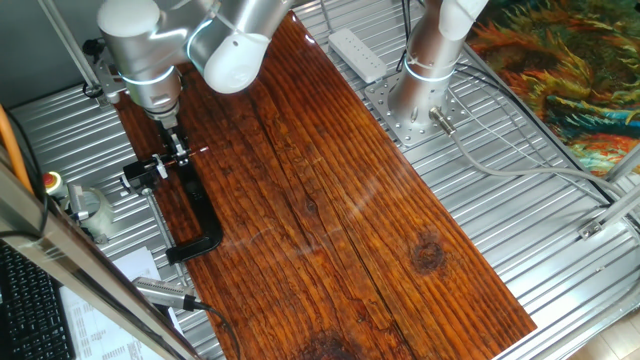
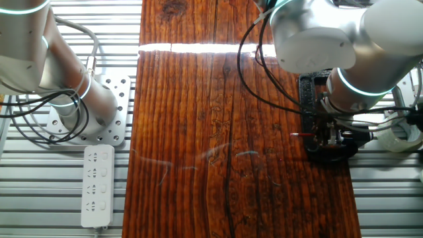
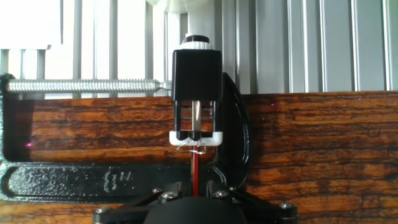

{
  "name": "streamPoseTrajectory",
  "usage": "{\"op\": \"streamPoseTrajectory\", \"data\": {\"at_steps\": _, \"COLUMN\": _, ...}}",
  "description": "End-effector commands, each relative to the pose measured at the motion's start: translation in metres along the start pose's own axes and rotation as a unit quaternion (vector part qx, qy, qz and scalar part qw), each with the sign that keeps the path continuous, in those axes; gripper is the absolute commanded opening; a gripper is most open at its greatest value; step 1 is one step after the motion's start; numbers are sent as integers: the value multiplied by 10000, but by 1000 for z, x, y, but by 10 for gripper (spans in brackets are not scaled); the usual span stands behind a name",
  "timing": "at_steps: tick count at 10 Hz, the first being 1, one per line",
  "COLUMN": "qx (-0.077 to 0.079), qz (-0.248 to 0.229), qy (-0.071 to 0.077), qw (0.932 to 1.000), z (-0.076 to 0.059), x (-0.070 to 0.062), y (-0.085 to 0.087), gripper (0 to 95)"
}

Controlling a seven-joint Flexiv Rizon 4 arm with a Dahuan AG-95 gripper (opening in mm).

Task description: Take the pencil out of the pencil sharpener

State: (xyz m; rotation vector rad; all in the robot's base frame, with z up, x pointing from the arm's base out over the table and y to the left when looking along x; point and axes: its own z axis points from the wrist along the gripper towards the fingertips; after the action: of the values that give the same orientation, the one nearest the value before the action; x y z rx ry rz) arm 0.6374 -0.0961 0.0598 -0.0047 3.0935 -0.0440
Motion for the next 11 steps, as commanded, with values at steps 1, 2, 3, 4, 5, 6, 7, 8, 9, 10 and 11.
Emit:
{"op": "streamPoseTrajectory", "data": {"at_steps": 1, "qx": -12, "qz": 8, "qy": 5, "qw": 10000, "z": 0, "x": 0, "y": 0, "gripper": 190}}
{"op": "streamPoseTrajectory", "data": {"at_steps": 2, "qx": -15, "qz": 11, "qy": 12, "qw": 10000, "z": 0, "x": 0, "y": 0, "gripper": 190}}
{"op": "streamPoseTrajectory", "data": {"at_steps": 3, "qx": -24, "qz": 34, "qy": 15, "qw": 10000, "z": 0, "x": 0, "y": 0, "gripper": 0}}
{"op": "streamPoseTrajectory", "data": {"at_steps": 4, "qx": -42, "qz": 66, "qy": 21, "qw": 10000, "z": 0, "x": 0, "y": 0, "gripper": 0}}
{"op": "streamPoseTrajectory", "data": {"at_steps": 5, "qx": -52, "qz": 59, "qy": 41, "qw": 10000, "z": 0, "x": 0, "y": 0, "gripper": 0}}
{"op": "streamPoseTrajectory", "data": {"at_steps": 6, "qx": -55, "qz": 49, "qy": 46, "qw": 10000, "z": 0, "x": 0, "y": 0, "gripper": 0}}
{"op": "streamPoseTrajectory", "data": {"at_steps": 7, "qx": -57, "qz": 48, "qy": 53, "qw": 10000, "z": 0, "x": 0, "y": 1, "gripper": 0}}
{"op": "streamPoseTrajectory", "data": {"at_steps": 8, "qx": -57, "qz": 47, "qy": 62, "qw": 10000, "z": 0, "x": 0, "y": 1, "gripper": 0}}
{"op": "streamPoseTrajectory", "data": {"at_steps": 9, "qx": -59, "qz": 51, "qy": 77, "qw": 9999, "z": 0, "x": 0, "y": 1, "gripper": 0}}
{"op": "streamPoseTrajectory", "data": {"at_steps": 10, "qx": -59, "qz": 56, "qy": 80, "qw": 9999, "z": 0, "x": 0, "y": 1, "gripper": 0}}
{"op": "streamPoseTrajectory", "data": {"at_steps": 11, "qx": -58, "qz": 66, "qy": 80, "qw": 9999, "z": 1, "x": 0, "y": 1, "gripper": 0}}
